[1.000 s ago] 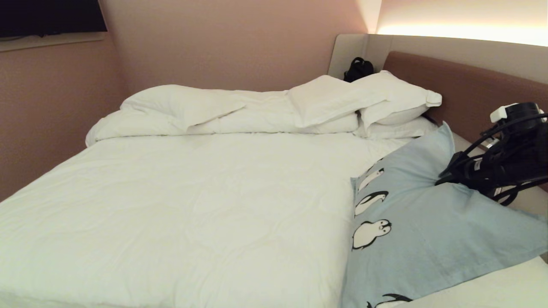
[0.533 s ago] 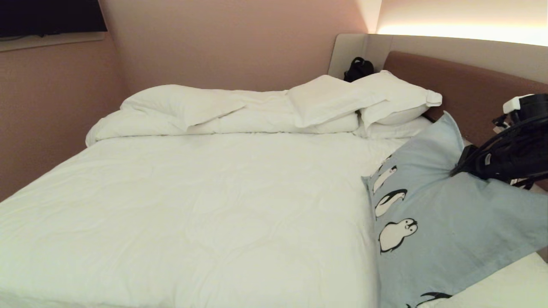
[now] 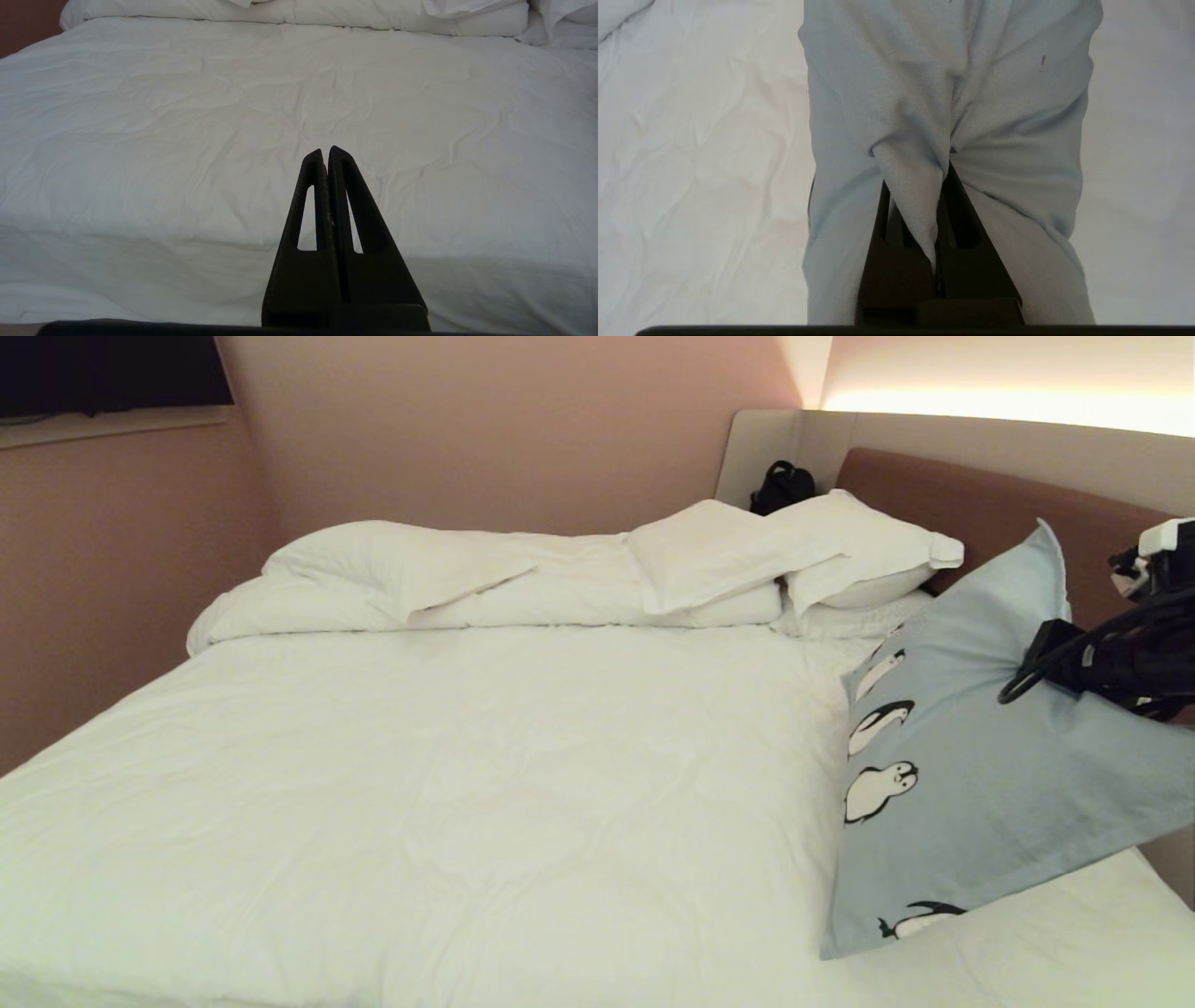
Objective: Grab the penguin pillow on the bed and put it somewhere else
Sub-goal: Place the pillow at the bedside
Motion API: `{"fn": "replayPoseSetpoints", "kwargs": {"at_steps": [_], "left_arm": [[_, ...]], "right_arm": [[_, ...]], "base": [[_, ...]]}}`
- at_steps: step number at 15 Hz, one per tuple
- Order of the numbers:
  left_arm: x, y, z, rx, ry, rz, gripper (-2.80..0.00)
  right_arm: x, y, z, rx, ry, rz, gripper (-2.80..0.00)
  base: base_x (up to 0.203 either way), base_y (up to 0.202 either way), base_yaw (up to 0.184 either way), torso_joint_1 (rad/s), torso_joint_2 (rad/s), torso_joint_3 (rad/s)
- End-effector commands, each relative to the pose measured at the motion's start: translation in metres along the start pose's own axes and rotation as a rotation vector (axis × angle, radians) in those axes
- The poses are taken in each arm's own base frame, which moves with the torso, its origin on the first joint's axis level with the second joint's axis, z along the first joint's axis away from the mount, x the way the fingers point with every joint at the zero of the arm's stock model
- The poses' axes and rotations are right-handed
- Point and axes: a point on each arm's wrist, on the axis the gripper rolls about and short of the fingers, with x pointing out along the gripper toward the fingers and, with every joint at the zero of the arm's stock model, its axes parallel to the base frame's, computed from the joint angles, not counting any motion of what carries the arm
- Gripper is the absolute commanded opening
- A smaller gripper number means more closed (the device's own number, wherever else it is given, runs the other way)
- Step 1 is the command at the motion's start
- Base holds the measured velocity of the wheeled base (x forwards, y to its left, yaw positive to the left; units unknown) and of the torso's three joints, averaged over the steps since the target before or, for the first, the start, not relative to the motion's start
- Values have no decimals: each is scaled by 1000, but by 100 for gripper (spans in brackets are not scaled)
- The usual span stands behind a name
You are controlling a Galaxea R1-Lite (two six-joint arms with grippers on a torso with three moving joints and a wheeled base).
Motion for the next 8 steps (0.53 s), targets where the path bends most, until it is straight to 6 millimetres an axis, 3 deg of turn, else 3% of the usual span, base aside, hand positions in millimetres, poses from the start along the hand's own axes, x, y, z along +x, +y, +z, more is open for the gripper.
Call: {"fn": "replayPoseSetpoints", "kwargs": {"at_steps": [1, 6, 8], "left_arm": [[0, 0, 0, -1, -1, 0, -280], [0, 0, 0, -1, -1, 0, -280], [0, 0, 0, -1, -1, 0, -280]], "right_arm": [[9, -8, 4, -59, -44, -6, -280], [40, -19, 2, -139, -76, -20, -280], [42, -20, 6, -166, -112, 3, -280]], "base": [[0, 0, 0, 0, 0, 0], [0, 0, 0, 0, 0, 0], [0, 0, 0, 0, 0, 0]]}}
